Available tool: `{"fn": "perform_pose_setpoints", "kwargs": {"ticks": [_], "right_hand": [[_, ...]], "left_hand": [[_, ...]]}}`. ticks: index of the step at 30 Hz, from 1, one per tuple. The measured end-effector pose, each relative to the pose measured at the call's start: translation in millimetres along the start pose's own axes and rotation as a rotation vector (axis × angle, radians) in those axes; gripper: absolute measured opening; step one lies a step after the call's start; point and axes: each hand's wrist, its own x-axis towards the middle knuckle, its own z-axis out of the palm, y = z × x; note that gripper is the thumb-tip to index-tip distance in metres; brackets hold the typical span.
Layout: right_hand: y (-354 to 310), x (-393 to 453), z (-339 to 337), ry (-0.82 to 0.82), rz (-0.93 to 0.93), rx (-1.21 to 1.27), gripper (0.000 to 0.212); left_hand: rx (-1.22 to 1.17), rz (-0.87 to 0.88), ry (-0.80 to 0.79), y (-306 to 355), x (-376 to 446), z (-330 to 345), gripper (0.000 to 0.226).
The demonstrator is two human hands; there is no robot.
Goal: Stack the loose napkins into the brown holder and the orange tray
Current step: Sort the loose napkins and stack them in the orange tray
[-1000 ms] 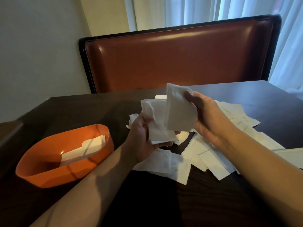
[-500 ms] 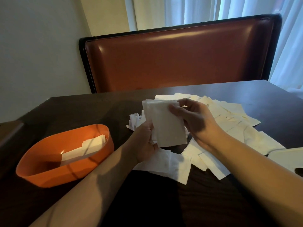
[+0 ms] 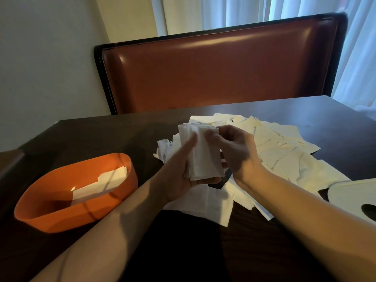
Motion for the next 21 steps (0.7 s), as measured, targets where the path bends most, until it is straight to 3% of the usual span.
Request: {"fn": "perform_pose_setpoints", "kwargs": {"ticks": [1,6,10,13,17,21], "right_hand": [[-0.9,-0.6,0.1,0.012,-0.001,-0.017,0.014],[-5.2,3.3,-0.6,-0.023,-0.001,0.008,0.028],[-3.5,2.6,2.7,-0.113,-0.028,-0.145,0.048],[-12.4,2.2,-2.5,-0.224,0.002,-0.162,0.057],[-36.8,-3.8,-16.6,-0.602,0.069,-0.084,0.030],[-44.7,-6.4,-19.4,-0.545,-0.255,-0.413,0.013]], "left_hand": [[-0.006,-0.016,0.023,-1.0,1.1,-0.1,0.050],[-0.113,0.024,0.164,-0.6,5.3,2.6,0.065],[-0.155,0.125,0.165,5.2,-1.1,12.4,0.033],[-0.111,0.203,0.217,12.9,-6.6,23.7,0.026],[-0.060,0.268,0.281,27.5,-14.8,28.0,0.025],[0.176,0.509,0.347,24.6,-38.0,12.8,0.031]]}}
